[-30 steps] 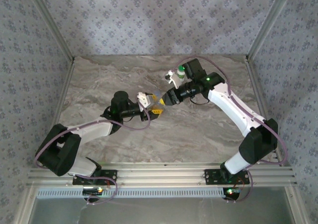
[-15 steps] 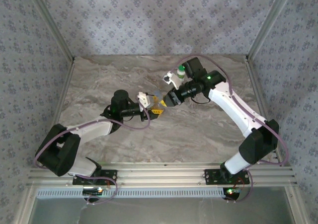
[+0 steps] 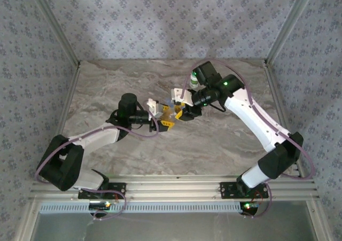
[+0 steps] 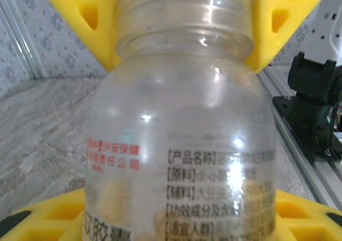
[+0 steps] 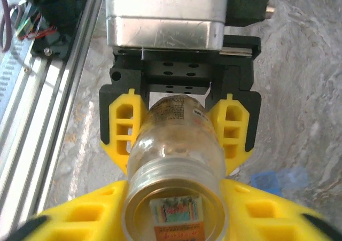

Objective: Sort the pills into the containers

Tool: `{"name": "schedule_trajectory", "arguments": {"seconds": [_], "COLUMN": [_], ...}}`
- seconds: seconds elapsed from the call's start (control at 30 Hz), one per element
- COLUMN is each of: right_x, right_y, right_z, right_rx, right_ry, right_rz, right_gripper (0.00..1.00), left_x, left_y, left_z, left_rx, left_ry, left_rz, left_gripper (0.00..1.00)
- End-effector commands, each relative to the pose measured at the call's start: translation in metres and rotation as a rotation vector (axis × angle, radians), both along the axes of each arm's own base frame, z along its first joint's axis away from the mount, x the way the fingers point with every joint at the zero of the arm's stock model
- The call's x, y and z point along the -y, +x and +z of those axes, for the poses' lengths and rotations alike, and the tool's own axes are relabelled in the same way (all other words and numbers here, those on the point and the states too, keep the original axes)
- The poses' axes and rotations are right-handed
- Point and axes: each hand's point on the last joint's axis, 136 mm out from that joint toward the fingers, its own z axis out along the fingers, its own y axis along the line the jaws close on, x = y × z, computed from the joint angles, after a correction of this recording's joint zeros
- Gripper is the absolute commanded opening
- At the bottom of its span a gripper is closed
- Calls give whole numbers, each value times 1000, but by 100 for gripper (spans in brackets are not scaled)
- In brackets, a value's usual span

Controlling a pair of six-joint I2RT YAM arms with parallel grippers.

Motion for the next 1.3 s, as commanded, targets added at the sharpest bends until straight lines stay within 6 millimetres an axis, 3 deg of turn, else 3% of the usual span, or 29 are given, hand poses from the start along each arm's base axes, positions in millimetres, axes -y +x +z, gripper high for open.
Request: {"name": "schedule_trajectory", "arguments": {"seconds": [0.0, 0.23, 0.43, 0.5, 0.67, 0.73, 1.03, 1.27], "right_x": [1, 0, -11, -9, -4, -7, -36, -47], "right_y": [-13, -10, 48, 68, 94, 97, 92, 81], "right_z": [18, 32, 78, 81, 58, 48, 8, -5], "right_rx": [32, -17, -147, -231, -476, -519, -663, -715], "right_ry": [-8, 16, 261, 343, 401, 395, 315, 273], "right_rz": [96, -4, -501, -668, -977, -1007, -946, -876], "right_gripper": [64, 79, 81, 81, 78, 77, 75, 55], "left_x": [-5, -12, -24, -27, -34, -34, -30, -29], "left_y": [-1, 14, 46, 52, 68, 71, 75, 77], "left_z": [-2, -2, 0, 1, 6, 7, 14, 22], "left_rx": [-13, 8, 51, 65, 90, 94, 106, 104], "left_ry": [16, -1, -35, -43, -72, -79, -91, -113], "left_rz": [-7, 87, 316, 370, 484, 498, 519, 518], "left_gripper": [20, 18, 18, 18, 18, 18, 18, 18]}}
